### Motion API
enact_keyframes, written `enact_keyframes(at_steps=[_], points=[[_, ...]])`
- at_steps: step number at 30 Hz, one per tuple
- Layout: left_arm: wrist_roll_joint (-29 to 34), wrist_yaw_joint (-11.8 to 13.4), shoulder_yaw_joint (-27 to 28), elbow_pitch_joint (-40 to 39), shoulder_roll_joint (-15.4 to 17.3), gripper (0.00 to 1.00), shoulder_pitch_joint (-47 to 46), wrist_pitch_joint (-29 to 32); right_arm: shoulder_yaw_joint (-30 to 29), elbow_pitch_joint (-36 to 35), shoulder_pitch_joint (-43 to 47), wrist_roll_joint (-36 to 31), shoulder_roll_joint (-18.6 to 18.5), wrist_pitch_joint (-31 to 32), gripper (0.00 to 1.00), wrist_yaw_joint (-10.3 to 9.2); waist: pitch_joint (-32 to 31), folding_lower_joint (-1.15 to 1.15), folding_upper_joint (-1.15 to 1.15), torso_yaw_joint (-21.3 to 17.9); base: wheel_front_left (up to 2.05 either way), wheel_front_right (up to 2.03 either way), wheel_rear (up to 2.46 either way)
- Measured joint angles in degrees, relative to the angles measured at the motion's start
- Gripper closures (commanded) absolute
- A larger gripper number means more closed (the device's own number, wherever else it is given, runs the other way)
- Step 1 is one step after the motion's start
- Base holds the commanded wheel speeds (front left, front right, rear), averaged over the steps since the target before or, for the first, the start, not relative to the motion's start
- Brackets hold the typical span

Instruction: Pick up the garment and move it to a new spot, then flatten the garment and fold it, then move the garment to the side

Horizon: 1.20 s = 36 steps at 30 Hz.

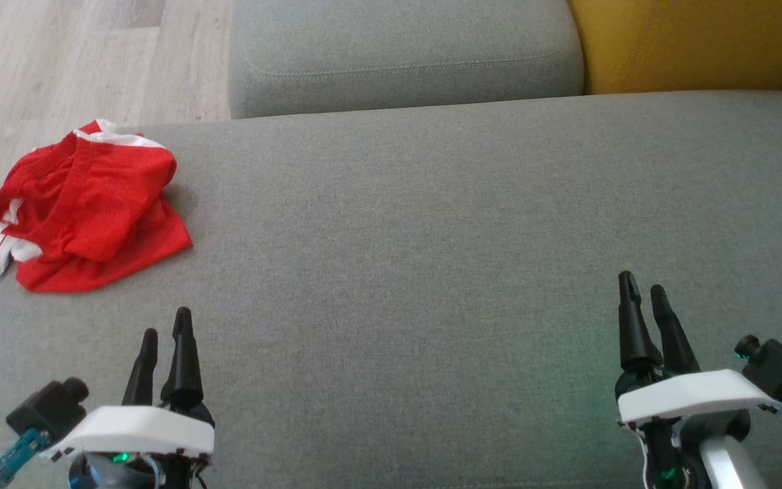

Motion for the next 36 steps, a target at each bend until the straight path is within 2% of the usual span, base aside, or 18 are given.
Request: enact_keyframes(at_steps=[36], points=[[24.57,2.11,-1.79,-0.91,0.29,0.0,3.61,-5.56,4.69,2.65,-1.4,-26.31,-0.12,-5.84,0.0,0.01,-0.89,0.0,0.0,-0.58,0.0,0.0,0.0]])
